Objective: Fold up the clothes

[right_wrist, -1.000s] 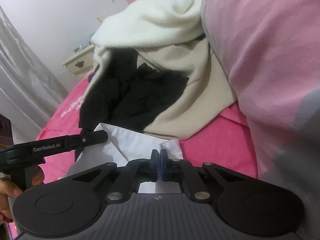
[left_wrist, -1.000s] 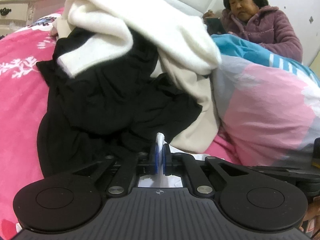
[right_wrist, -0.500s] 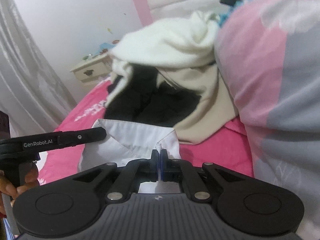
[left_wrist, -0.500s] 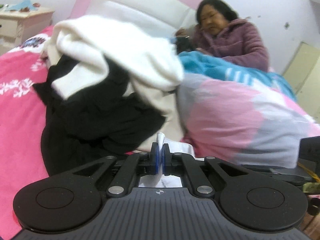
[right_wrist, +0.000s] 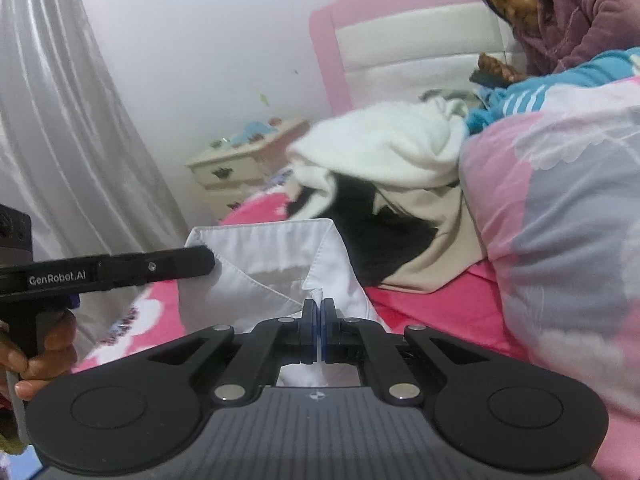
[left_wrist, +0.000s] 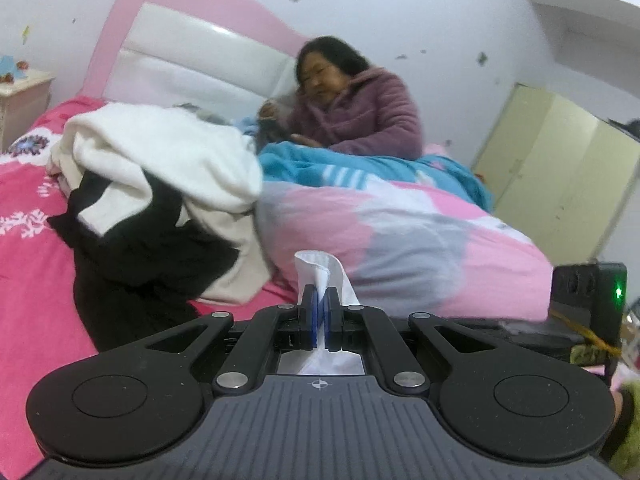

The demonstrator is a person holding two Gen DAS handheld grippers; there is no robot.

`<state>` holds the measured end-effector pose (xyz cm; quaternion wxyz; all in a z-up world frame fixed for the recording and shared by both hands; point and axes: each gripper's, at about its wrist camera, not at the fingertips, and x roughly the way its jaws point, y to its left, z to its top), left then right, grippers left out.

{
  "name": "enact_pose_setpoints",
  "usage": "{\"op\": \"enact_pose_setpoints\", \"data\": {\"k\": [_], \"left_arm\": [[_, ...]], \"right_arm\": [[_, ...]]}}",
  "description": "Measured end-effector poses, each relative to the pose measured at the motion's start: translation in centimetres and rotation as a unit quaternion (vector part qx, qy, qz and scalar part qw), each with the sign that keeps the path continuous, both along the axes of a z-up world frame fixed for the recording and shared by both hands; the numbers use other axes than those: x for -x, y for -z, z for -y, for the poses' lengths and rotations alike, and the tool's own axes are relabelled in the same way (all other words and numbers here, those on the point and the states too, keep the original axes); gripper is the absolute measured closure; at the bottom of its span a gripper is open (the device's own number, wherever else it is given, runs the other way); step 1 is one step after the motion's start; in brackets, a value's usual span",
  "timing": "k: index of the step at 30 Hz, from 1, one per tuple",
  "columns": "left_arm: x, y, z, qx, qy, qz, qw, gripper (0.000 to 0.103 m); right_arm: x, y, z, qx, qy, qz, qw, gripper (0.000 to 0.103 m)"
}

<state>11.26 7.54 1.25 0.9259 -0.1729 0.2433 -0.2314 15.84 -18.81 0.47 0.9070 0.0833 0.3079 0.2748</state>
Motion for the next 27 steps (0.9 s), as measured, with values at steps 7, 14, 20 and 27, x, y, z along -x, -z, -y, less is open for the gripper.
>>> {"op": "enact_pose_setpoints", "data": {"k": [7,14,20,27], "left_arm": [[8.6,-2.3,0.1,-0.029,0.031,0.036,0.9985,0.102],[17.8,-2.2,2.2,-0.109,0.100,0.092,0.9847,0.102],[22.5,1.7,3.4,-0.117,0.137,0.046,0.9825,0.102],[26.0,7.2,4.0,-0.120,0.156,-0.022,0.9801,0.102]], "right_arm": [[8.6,-1.6,0.8,-0.032,0.004,0.026,0.999,0.101],[18.0,-0.9,2.1,-0.055,0.006,0.045,0.997,0.101],[24.9,2.8,3.3,-0.075,0.020,0.013,0.997,0.101],[31.6,7.4,3.2,-0.039,0.002,0.000,0.999,0.100]]}}
